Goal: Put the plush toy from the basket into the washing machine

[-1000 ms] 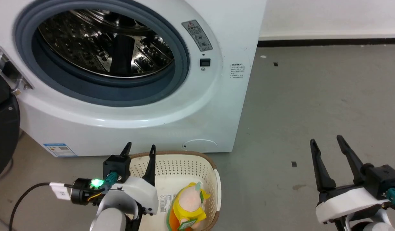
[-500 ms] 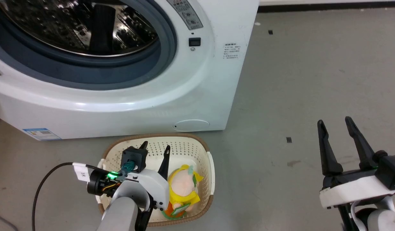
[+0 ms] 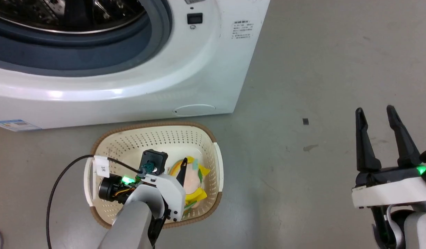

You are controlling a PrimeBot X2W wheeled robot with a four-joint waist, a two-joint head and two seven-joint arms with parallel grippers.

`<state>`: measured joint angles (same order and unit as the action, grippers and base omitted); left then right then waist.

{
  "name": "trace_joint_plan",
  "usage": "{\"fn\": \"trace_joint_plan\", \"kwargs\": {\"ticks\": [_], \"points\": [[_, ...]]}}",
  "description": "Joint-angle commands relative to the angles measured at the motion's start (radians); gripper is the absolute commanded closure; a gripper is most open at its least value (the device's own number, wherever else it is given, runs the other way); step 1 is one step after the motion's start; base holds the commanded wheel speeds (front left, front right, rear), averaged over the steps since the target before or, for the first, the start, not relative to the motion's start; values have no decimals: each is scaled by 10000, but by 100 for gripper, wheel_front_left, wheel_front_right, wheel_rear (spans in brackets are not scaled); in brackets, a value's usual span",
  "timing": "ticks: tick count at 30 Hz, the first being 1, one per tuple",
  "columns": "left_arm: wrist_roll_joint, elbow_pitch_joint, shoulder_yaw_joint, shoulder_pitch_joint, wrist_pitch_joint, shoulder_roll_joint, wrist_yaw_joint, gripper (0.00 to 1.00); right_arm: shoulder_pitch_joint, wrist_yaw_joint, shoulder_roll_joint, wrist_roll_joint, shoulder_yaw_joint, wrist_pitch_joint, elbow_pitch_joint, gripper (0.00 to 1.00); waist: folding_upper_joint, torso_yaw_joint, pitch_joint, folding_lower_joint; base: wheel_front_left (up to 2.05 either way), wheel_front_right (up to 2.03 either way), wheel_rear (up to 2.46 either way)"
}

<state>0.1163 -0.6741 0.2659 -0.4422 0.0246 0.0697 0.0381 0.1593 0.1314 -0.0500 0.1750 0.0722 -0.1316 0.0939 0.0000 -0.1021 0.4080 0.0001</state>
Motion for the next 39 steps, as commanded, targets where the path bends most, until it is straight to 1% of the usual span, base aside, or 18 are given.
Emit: {"fn": "trace_joint_plan", "kwargs": {"ticks": [1,17,29,39], "points": [[57,-224,101,-276,-32,56,23,0,244,-4,-1,135,48,-100,91,0,0,-80,216,-1,0,0,0],[311,-1874,1049,-1466,-536,270,187,0,859,-5,-2,681,233,-432,369,0,0,-436,1762,-1,0,0,0],[583,-3109,1681,-2589,-600,596,252,0,1302,-6,-2,1171,351,-682,501,0,0,-818,2949,-1,0,0,0],[878,-4135,2188,-3422,-550,702,238,0,1617,-6,-2,1454,435,-890,626,0,0,-988,3769,-1,0,0,0]]}}
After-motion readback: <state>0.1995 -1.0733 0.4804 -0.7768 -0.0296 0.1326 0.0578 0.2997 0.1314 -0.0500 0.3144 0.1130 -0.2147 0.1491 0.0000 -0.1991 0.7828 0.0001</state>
